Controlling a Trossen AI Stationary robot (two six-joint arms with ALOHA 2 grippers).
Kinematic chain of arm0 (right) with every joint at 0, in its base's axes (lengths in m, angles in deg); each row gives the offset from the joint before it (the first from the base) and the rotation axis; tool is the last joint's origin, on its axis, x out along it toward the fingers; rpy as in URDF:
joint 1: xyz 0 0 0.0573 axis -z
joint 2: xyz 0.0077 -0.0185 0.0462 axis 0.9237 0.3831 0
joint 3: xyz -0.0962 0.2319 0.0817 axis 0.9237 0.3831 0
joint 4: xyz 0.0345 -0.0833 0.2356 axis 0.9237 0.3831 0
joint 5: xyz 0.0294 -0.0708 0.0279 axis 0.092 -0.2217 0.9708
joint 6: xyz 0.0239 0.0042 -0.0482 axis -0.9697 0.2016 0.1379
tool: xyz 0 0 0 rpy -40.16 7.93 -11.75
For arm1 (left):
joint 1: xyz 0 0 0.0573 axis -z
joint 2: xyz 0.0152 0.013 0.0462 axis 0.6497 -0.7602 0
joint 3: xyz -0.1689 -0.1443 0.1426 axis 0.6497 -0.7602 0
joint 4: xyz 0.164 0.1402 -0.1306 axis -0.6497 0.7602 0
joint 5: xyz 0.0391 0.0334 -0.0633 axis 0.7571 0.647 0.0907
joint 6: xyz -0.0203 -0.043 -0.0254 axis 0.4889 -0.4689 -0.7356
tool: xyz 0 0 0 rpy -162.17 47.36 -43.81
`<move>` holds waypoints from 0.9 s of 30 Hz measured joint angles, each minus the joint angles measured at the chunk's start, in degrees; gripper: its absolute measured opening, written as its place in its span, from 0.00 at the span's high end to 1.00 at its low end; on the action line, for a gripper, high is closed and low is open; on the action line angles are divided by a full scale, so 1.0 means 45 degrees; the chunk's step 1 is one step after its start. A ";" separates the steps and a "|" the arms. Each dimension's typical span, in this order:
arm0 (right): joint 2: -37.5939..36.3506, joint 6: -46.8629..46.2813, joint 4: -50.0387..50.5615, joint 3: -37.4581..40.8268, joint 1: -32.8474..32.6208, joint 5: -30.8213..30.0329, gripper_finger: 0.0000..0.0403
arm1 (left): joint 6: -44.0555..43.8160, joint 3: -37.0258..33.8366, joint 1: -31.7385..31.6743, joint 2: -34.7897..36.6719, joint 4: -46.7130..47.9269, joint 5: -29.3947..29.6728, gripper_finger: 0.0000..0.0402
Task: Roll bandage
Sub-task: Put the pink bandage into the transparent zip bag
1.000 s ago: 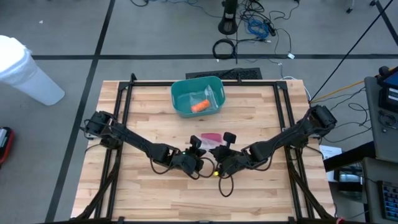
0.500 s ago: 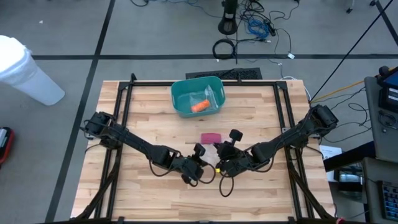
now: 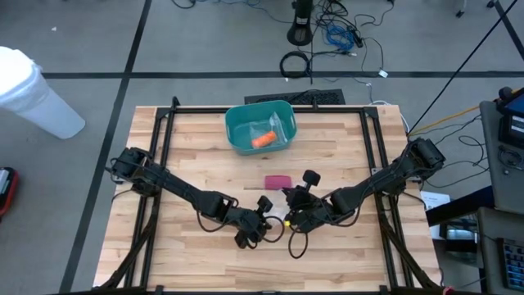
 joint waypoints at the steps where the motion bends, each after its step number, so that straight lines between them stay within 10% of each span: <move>1: 0.0000 0.0000 0.0052 0.0000 0.0009 0.0069 1.00 | -0.0002 0.0001 0.0000 0.0000 -0.0017 0.0045 1.00; 21: 0.0176 0.0506 0.1231 0.0000 0.0021 0.0539 1.00 | -0.3756 0.1169 0.0131 0.0204 0.0512 0.2718 0.82; 27: 0.0614 0.1127 0.1168 0.0000 -0.0003 0.0602 1.00 | -0.4660 0.1311 0.0110 0.0204 0.0742 0.5934 0.75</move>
